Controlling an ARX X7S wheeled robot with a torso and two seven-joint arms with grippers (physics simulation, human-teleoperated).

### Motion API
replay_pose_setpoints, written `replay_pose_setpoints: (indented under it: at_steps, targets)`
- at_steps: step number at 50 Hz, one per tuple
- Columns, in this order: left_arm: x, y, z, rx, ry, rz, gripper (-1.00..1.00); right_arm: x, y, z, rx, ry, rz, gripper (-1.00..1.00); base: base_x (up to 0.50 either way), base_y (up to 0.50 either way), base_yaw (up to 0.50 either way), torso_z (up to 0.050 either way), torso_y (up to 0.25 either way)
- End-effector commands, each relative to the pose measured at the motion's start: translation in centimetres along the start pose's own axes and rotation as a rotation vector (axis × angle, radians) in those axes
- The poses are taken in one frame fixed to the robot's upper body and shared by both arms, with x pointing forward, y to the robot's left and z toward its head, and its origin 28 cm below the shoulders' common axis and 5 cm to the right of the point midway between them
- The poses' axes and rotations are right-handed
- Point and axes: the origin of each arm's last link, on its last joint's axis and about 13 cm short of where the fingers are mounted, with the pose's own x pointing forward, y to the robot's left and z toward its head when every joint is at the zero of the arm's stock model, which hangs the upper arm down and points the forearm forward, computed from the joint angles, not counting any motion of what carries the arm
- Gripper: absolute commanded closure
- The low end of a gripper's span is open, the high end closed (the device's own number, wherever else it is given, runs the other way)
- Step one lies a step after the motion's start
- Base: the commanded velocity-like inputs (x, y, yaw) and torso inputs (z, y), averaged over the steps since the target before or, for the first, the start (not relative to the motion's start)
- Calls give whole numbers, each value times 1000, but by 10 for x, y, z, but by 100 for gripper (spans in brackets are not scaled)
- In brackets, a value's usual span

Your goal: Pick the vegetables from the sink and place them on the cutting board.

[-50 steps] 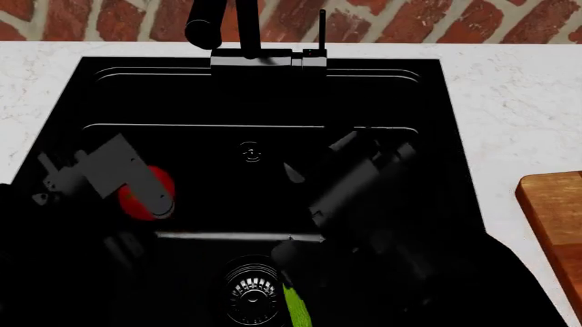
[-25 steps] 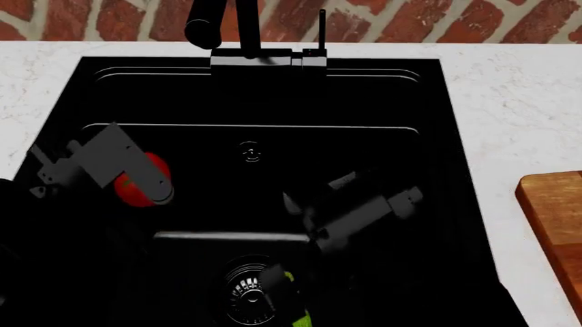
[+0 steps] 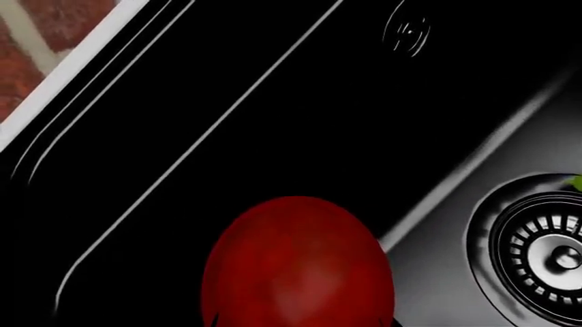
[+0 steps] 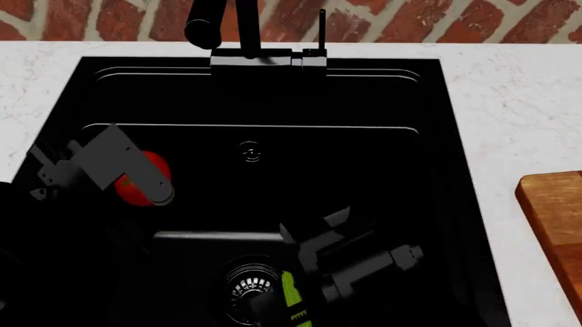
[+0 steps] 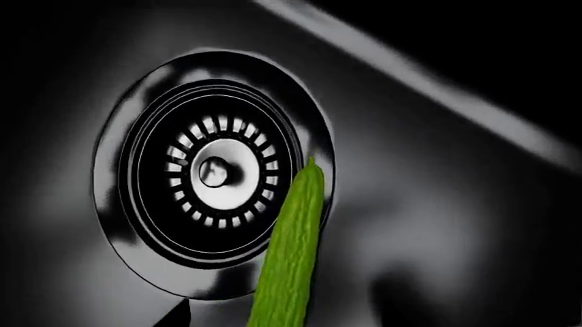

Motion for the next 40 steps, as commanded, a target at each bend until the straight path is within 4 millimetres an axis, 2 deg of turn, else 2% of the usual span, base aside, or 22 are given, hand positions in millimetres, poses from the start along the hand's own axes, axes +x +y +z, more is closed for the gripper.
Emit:
replay_pose_setpoints:
  at_steps: [1,19,23,24,33,38,40]
  targets:
    - [0,2,-5,-5,18,42,100,17,3,-16,-1,-35,4,-100,0,0,0,0,0]
    - [2,1,-8,0,27,39,100,39,10,-51,49,30,30,-100,5,2,3,-4,-5]
    - [0,2,-7,3,31,42,100,44,14,-66,63,128,57,-100,8,4,6,-8,-11]
    - [-1,2,-7,2,30,42,100,44,15,-67,58,144,53,100,0,4,6,0,-12]
    - [-1,1,-6,2,19,45,100,40,12,-65,75,158,27,100,0,3,3,-6,-8]
    - [-4,4,-1,-21,-13,58,100,26,3,-43,-40,149,4,100,0,1,1,-2,-7]
    - [-5,5,1,-31,-17,68,100,14,-2,-26,-78,131,-6,100,0,0,0,-5,0]
